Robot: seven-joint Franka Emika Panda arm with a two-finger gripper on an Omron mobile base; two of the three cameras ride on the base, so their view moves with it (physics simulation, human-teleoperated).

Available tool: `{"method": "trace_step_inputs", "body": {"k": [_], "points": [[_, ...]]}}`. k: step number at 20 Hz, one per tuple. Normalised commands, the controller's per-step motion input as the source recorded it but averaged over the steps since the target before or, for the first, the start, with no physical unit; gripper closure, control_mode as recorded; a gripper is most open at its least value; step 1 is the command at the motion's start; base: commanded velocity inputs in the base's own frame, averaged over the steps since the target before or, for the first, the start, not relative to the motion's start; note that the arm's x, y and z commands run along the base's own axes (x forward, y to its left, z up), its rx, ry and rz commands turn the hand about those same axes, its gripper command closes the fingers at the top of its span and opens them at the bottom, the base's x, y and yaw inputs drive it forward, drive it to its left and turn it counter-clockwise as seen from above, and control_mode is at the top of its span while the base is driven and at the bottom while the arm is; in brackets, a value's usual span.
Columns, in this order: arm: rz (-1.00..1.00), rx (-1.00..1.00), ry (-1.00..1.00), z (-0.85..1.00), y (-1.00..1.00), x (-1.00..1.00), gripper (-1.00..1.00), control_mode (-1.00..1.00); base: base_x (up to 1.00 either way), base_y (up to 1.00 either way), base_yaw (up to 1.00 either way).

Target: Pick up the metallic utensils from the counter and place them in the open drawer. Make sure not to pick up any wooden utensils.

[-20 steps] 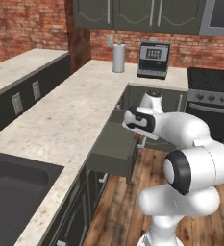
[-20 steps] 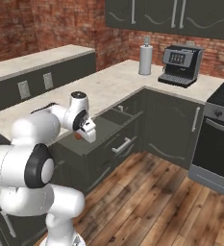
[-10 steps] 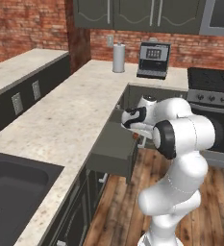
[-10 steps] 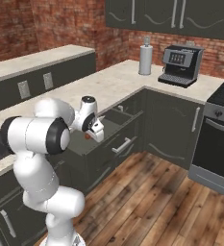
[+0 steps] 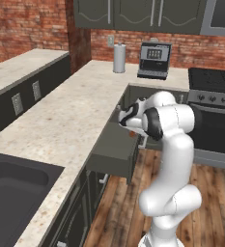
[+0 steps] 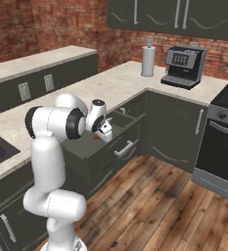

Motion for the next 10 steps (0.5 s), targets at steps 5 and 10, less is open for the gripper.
{"method": "trace_step_inputs", "body": {"k": [5,10], "points": [[0.0,0.0,0.04,-0.4,0.0,0.8,1.0,-1.0,0.0,0.0,0.0],[0.0,0.0,0.04,-0.49,-0.11,0.52,1.0,-1.0,0.0,0.0,0.0]]}}
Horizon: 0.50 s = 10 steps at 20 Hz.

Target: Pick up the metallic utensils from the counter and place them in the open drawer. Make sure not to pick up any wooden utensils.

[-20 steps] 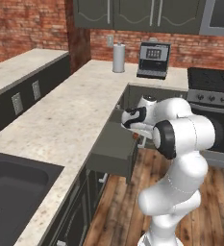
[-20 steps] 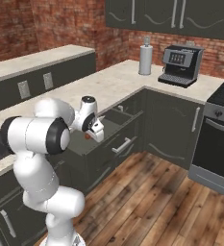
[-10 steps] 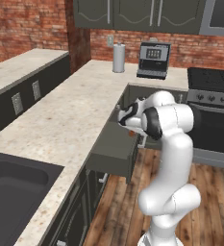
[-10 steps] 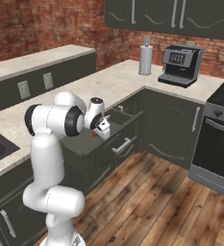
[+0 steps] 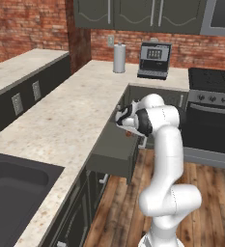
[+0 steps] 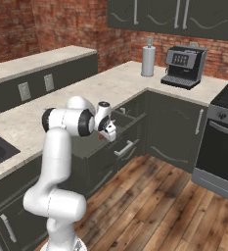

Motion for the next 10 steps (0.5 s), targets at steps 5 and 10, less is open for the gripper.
{"method": "trace_step_inputs", "body": {"k": [5,10], "points": [[0.0,0.0,0.03,-0.53,-0.15,0.45,1.0,-1.0,0.0,0.0,0.0],[0.0,0.0,0.04,-0.53,-0.11,0.36,1.0,-1.0,0.0,0.0,0.0]]}}
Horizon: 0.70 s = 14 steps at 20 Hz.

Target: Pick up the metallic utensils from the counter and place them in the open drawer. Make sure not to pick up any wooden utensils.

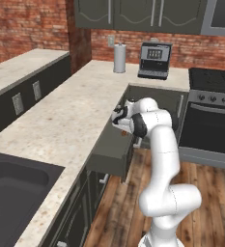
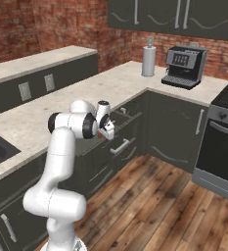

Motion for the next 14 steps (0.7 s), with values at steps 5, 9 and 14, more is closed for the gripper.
{"method": "trace_step_inputs", "body": {"k": [5,9,14], "points": [[-0.02,0.0,0.12,-0.57,-0.28,0.28,1.0,-1.0,0.0,0.0,0.0],[-0.05,0.0,0.17,-0.61,-0.88,0.01,1.0,-1.0,0.0,0.0,0.0],[-0.04,0.02,0.15,-0.54,-1.0,-0.15,1.0,-1.0,0.0,0.0,0.0]]}}
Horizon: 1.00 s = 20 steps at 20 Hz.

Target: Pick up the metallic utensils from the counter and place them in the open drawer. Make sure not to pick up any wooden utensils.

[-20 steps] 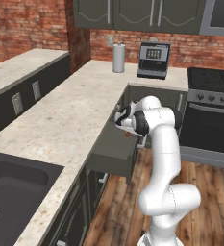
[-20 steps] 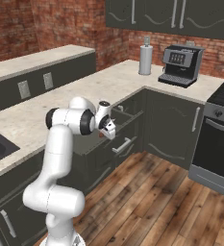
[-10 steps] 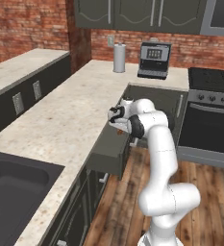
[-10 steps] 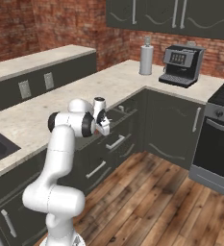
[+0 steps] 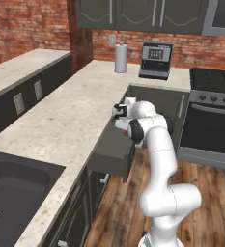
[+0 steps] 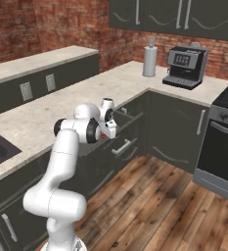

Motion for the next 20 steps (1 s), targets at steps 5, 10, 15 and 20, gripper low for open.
{"method": "trace_step_inputs", "body": {"k": [5,10,15,20], "points": [[-0.04,0.03,0.12,-0.47,-1.0,-0.32,1.0,-1.0,0.0,0.0,0.0],[-0.01,0.03,0.09,-0.39,-1.0,-0.42,1.0,-1.0,0.0,0.0,0.0],[0.0,0.02,0.02,-0.26,-0.96,-0.4,1.0,-1.0,0.0,0.0,0.0],[0.0,0.0,0.0,-0.04,-0.5,-0.14,1.0,-1.0,0.0,0.0,0.0]]}}
